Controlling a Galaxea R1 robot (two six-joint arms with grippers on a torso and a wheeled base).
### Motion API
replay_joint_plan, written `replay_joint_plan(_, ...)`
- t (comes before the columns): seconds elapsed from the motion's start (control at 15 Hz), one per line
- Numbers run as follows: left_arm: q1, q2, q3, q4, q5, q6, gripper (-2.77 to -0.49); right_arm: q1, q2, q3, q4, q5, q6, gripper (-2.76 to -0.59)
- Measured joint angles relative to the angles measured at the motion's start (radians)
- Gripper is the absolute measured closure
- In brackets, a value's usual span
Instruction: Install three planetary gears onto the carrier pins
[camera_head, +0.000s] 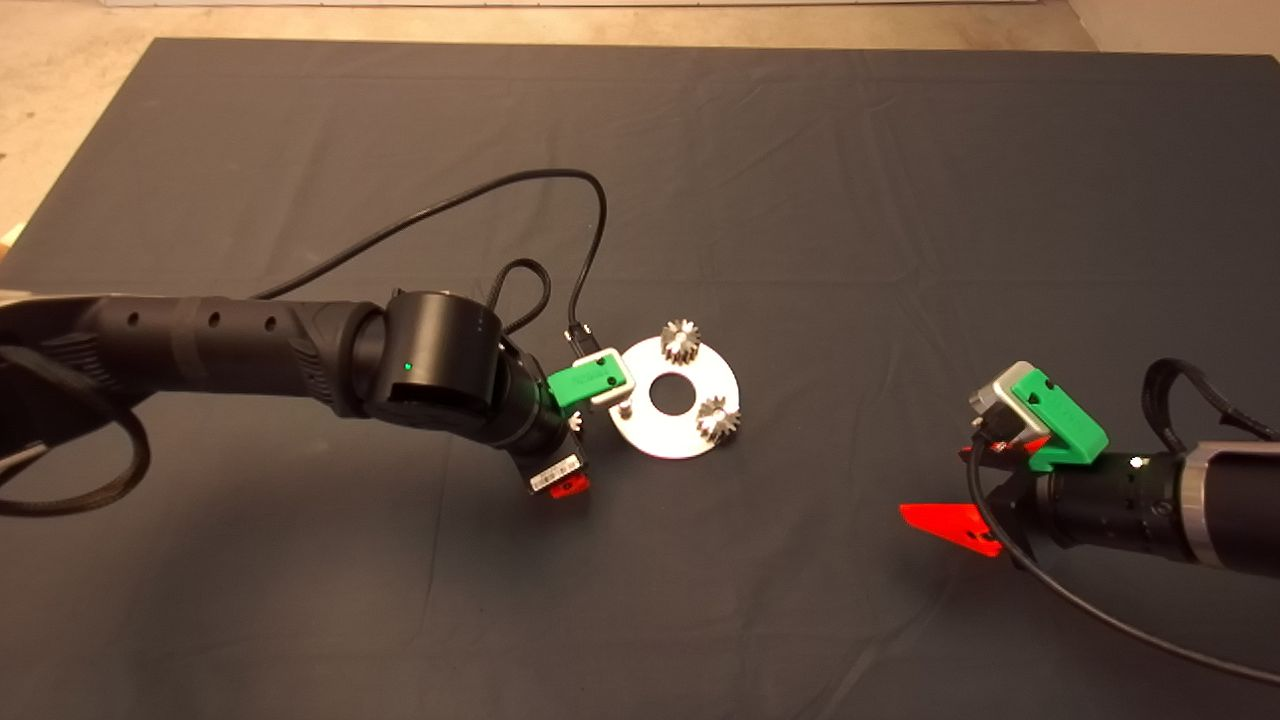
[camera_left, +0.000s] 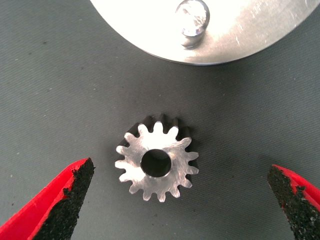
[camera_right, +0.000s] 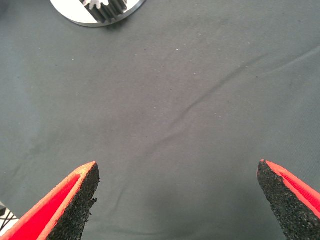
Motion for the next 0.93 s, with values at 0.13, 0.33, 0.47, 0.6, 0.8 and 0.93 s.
replay_joint_plan(0.13,0.000,0.003,-0.001,0.000,-0.007,0.008,-2.51,0.000,0.000,0.000,0.000,0.000,0.000,-2.36)
replay_joint_plan(0.33,0.000,0.003,-0.007,0.000,-0.008,0.009,-2.51,0.000,0.000,0.000,0.000,0.000,0.001,-2.36)
replay_joint_plan(0.47,0.000,0.003,-0.028,0.000,-0.021,0.021,-2.45,0.000,0.000,0.000,0.000,0.001,0.002,-2.36)
replay_joint_plan(0.6,0.000,0.003,-0.052,0.000,-0.039,0.032,-2.42,0.000,0.000,0.000,0.000,0.001,0.002,-2.36)
replay_joint_plan(0.8,0.000,0.003,-0.054,0.000,-0.044,0.032,-2.26,0.000,0.000,0.000,0.000,0.001,0.002,-2.36)
replay_joint_plan(0.93,0.000,0.003,-0.054,0.000,-0.044,0.032,-2.23,0.000,0.000,0.000,0.000,0.001,0.002,-2.36)
